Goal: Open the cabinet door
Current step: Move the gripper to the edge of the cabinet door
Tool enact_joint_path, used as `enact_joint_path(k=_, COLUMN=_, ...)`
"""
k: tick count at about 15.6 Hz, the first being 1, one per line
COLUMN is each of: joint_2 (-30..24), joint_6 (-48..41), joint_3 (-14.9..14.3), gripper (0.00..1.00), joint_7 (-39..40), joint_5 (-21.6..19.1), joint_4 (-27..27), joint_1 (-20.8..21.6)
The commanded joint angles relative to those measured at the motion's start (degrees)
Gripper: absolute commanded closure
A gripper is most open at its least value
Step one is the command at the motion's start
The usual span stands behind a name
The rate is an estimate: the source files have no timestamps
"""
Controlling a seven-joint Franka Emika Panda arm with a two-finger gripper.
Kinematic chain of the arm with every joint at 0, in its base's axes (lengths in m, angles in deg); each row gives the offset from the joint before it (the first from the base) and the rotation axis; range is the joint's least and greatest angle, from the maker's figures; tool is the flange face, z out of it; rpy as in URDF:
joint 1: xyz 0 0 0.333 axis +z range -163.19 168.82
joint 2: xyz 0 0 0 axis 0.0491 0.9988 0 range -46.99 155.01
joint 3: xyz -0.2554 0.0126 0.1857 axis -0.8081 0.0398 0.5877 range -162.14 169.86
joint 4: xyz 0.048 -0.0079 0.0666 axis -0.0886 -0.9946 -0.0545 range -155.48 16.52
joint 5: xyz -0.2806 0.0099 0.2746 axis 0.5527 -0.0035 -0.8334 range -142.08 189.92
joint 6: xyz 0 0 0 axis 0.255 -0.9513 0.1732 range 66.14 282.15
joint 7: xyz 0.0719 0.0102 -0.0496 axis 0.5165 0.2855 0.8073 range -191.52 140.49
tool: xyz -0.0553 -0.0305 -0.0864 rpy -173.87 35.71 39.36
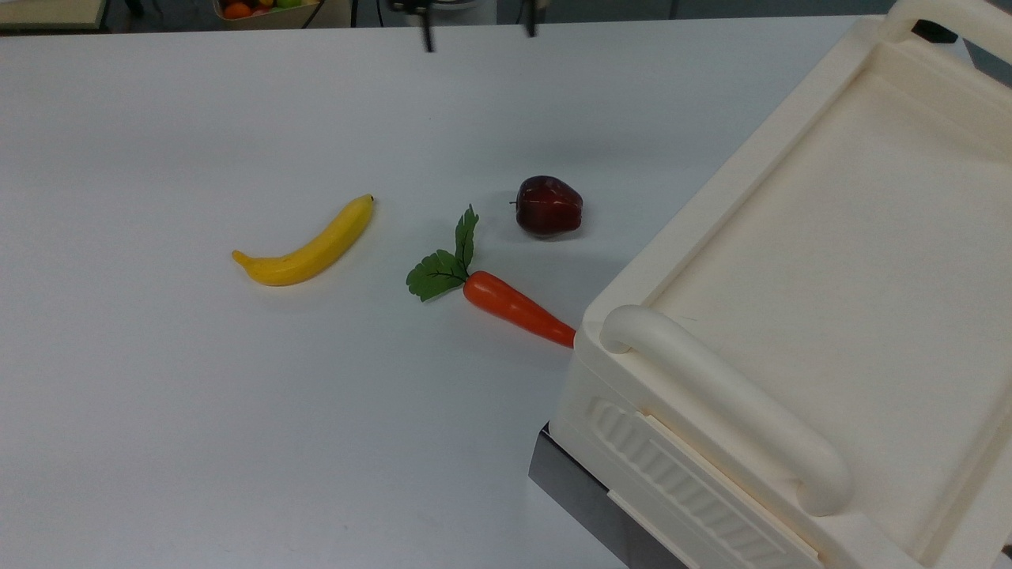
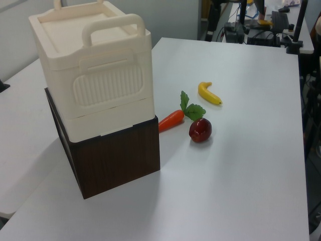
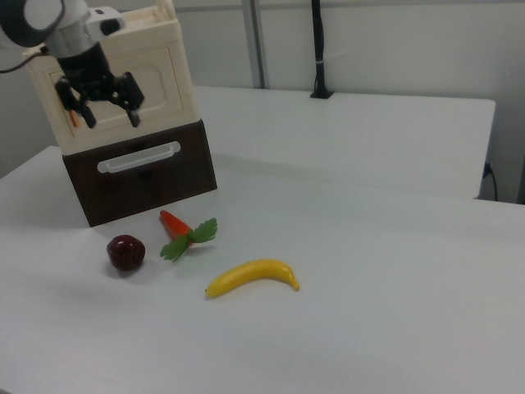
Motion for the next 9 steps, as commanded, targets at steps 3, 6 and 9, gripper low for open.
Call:
enact_joint_path(k=3, joint_2=2.55, joint_6=8.28, joint_3=-0.54, gripper=0.01, joint_7=9.42, joint_5=-6.82, joint_4=1.15, joint_1=6.87)
enact_joint_path(k=6, joint_2=3.96, joint_6=12.41, joint_3=-0.54, gripper=0.03, joint_7=16.00, joint_5=-10.60, joint_4=1.15, joint_1=8.55)
enact_joint_path(k=9, joint_2=6.59, joint_6=16.20, joint_3=-0.54, gripper=0.03, joint_7=19.36, joint_5=-12.19, joint_4=3.07, joint_1=10.04)
